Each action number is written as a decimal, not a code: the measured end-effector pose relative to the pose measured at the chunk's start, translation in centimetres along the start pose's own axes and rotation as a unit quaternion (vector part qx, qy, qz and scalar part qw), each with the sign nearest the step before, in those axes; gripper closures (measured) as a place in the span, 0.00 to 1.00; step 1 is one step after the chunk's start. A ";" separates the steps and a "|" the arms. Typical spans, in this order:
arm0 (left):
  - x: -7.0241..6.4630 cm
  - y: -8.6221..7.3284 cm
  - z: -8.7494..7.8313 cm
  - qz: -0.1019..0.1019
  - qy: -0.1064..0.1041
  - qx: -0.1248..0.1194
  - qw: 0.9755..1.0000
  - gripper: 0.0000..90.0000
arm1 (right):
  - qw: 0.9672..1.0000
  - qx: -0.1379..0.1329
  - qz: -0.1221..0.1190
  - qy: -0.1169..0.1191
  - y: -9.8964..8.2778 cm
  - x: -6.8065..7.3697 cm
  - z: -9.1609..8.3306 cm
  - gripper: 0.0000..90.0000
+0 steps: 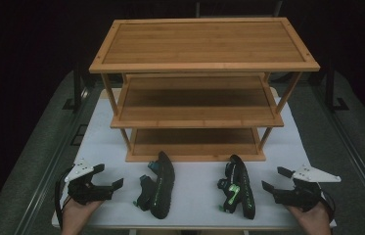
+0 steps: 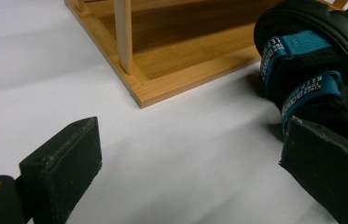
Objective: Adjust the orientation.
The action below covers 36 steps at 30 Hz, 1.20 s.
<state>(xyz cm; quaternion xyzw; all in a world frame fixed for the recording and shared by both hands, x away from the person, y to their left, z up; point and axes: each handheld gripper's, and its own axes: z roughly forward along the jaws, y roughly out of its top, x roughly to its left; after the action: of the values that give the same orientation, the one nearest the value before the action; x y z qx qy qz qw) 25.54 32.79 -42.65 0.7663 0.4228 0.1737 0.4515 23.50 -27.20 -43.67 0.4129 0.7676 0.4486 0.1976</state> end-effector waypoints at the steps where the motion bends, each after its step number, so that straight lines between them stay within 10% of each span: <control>1: 0.0 0.0 0.0 0.001 0.003 0.002 1.000 0.05 | 1.000 -0.001 0.002 0.000 0.0 -0.1 0.0 0.23; 20: -0.5 -0.7 -0.3 0.002 -0.001 0.021 1.000 0.14 | 1.000 -0.003 -0.003 0.000 0.3 0.3 -0.1 0.23; 36: -2.3 -0.2 2.8 0.046 -0.080 0.078 0.993 0.38 | 1.000 -0.006 -0.007 0.006 0.4 0.7 -0.1 0.23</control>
<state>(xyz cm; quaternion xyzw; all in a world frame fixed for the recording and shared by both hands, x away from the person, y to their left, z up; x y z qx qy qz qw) 25.94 29.44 -44.02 0.8293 0.3619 0.0993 0.4141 23.21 -26.63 -43.20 0.4034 0.7688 0.4544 0.1992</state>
